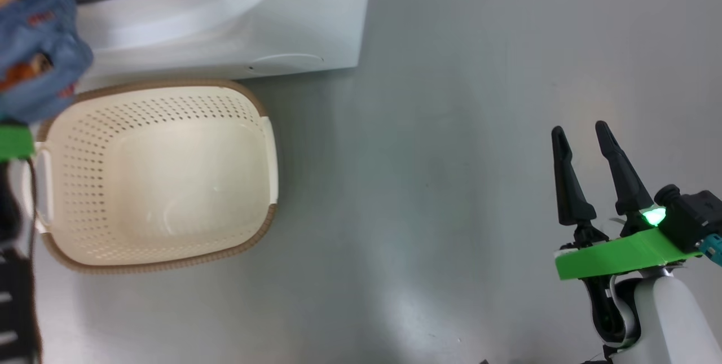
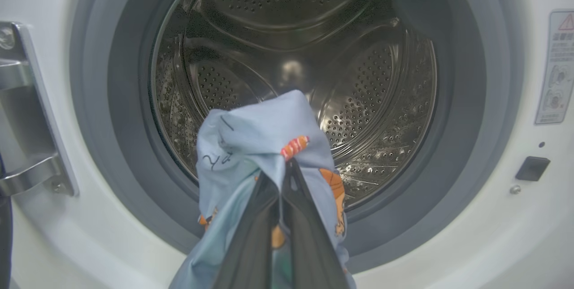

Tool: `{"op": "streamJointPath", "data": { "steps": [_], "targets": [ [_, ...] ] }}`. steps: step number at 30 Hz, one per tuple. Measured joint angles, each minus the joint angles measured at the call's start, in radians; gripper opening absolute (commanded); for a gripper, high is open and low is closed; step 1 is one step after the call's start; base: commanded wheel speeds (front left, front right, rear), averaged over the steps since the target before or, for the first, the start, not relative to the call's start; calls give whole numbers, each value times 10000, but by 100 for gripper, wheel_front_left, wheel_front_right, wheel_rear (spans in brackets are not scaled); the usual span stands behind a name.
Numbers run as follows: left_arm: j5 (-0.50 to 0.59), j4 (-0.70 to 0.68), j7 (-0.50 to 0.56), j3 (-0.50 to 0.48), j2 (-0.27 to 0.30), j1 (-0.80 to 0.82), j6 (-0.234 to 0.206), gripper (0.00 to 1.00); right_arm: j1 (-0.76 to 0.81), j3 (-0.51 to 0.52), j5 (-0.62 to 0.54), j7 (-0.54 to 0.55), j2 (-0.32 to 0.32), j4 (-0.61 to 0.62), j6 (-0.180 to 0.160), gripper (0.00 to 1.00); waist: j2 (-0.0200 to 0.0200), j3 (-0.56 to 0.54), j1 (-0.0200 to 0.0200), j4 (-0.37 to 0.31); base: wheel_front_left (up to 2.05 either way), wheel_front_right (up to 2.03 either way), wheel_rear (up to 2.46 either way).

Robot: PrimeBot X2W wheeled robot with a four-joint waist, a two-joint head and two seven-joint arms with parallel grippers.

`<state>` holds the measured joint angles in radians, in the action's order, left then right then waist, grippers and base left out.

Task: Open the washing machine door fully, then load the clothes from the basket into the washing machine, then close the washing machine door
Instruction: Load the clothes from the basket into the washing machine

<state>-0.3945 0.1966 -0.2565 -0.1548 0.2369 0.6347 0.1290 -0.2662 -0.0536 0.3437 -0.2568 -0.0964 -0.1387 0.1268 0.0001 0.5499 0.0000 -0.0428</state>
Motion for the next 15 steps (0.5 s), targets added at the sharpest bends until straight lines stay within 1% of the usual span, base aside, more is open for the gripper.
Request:
{"op": "streamJointPath", "data": {
  "steps": [4,11,15],
  "targets": [
    [15,740,-2,151,408,979,0,0,-196,-125,0,0,75,-6,0,100,0,244,0,-220,0,0,0],
    [33,2169,-2,585,826,2557,0,0,-254,-165,0,0,182,-25,0,100,0,505,0,-644,0,0,0],
    [92,3250,-2,918,1053,3306,0,0,-329,-234,0,0,291,-13,0,100,-1,612,1,-873,0,0,0]
  ]
}}
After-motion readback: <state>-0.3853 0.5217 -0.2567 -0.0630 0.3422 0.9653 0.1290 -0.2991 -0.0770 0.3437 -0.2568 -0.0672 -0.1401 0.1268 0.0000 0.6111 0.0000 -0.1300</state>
